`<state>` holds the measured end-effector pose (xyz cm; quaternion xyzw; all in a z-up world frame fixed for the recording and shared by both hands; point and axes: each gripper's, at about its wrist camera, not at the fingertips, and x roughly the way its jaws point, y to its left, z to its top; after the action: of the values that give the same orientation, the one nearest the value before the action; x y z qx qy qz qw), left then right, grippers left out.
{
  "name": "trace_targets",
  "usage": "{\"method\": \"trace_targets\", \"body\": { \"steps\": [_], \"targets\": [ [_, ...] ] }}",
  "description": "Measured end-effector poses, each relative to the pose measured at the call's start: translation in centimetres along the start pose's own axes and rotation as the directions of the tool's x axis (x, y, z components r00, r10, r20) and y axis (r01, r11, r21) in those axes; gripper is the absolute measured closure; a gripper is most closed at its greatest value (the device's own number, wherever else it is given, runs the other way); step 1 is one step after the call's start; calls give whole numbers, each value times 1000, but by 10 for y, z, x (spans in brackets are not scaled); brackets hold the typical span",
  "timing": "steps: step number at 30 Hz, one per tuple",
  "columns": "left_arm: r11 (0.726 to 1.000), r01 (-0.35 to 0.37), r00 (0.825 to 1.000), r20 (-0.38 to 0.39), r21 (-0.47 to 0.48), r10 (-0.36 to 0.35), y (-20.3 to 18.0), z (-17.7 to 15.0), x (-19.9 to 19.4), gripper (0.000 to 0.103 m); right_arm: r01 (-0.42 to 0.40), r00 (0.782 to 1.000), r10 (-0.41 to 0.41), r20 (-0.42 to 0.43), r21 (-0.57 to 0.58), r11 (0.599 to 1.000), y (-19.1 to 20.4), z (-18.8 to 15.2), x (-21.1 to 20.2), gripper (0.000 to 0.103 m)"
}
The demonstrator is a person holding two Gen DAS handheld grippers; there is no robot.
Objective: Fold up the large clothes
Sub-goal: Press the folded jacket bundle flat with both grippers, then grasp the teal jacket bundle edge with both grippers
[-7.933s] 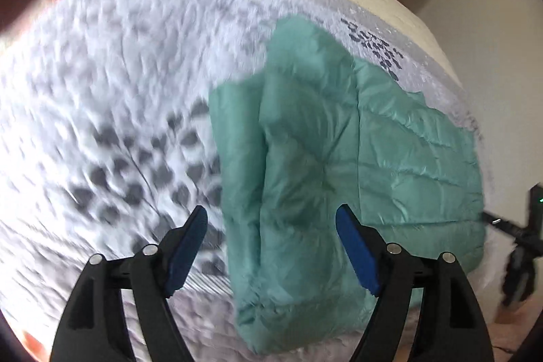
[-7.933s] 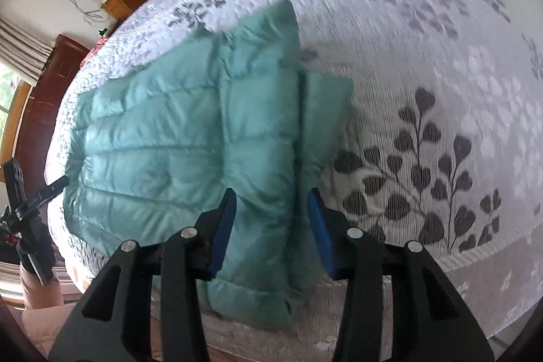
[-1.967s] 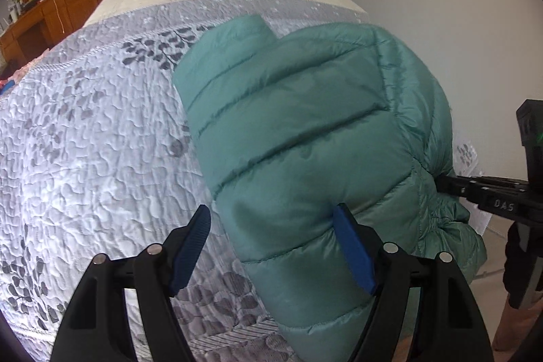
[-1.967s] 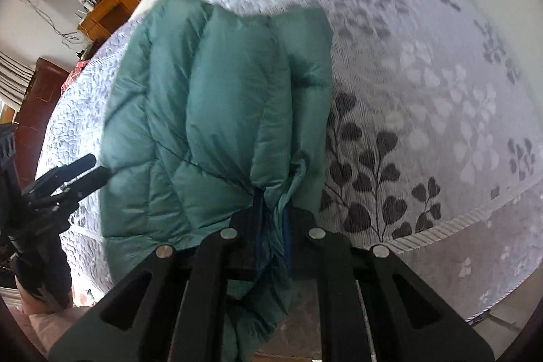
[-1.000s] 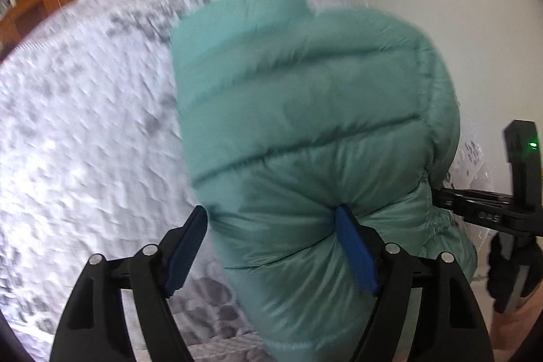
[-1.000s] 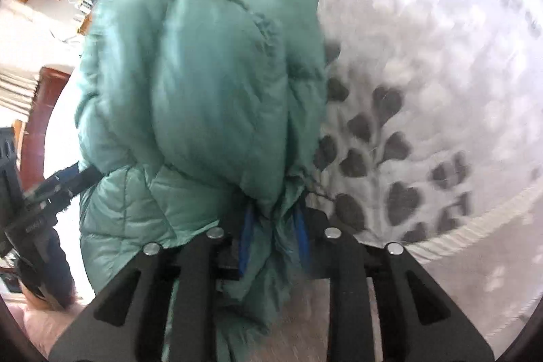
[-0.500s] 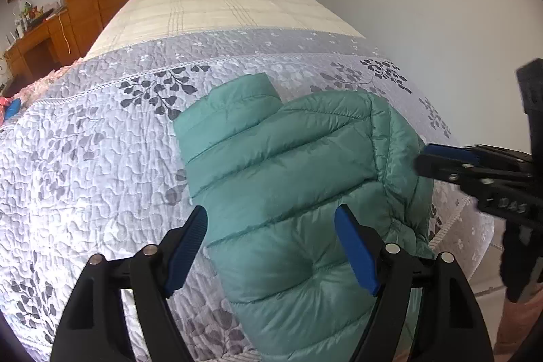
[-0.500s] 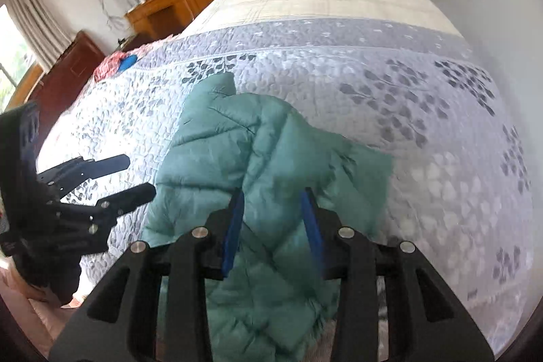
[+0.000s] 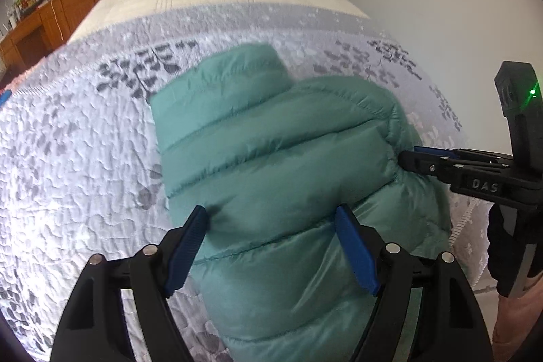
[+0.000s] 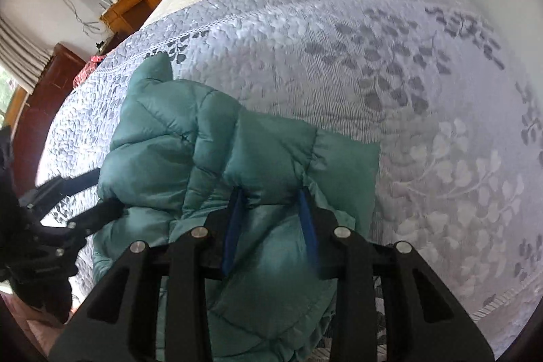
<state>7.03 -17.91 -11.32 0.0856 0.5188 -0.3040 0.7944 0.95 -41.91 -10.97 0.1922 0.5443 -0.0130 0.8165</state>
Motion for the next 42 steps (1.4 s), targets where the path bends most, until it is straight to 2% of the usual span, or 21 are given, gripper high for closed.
{"method": "trace_targets", "body": {
  "steps": [8, 11, 14, 17, 20, 24, 29, 32, 37, 42],
  "targets": [
    [1000, 11, 999, -36, 17, -11, 0, -6, 30, 23, -53, 998, 56, -42, 58, 997, -20, -13, 33, 71],
    [1000, 21, 999, -48, 3, -20, 2, -3, 30, 23, -56, 997, 59, -43, 78, 995, -22, -12, 34, 71],
    [1000, 13, 999, -45, -4, -13, 5, 0, 16, 24, -51, 998, 52, -18, 76, 996, -18, -11, 19, 71],
    [1000, 13, 1000, 6, 11, -13, 2, -4, -16, 25, -41, 999, 40, 29, 45, 998, -6, -15, -11, 67],
    [998, 47, 998, 35, 32, -48, -5, -18, -43, 25, -48, 997, 51, 61, -50, 998, 21, -28, -44, 67],
    [997, 55, 997, 47, 54, -58, -17, -40, -59, 25, -53, 997, 60, 48, -130, 990, 48, -47, -60, 67],
    [997, 62, 997, 32, 42, -64, -22, -58, -53, 25, -52, 999, 53, 1, -133, 990, 55, -74, -55, 67],
    [998, 62, 998, 6, 29, -62, -21, -65, -43, 25, -13, 1000, 10, -26, -115, 993, 46, -85, -40, 66],
    [998, 62, 998, -27, 18, -61, -20, -74, -23, 25, -72, 996, 70, -54, -29, 997, 26, -98, -20, 65],
    [999, 46, 998, -46, 11, -45, -18, -81, -6, 25, -93, 993, 94, -71, 7, 996, 18, -105, 0, 64]
  ]
}}
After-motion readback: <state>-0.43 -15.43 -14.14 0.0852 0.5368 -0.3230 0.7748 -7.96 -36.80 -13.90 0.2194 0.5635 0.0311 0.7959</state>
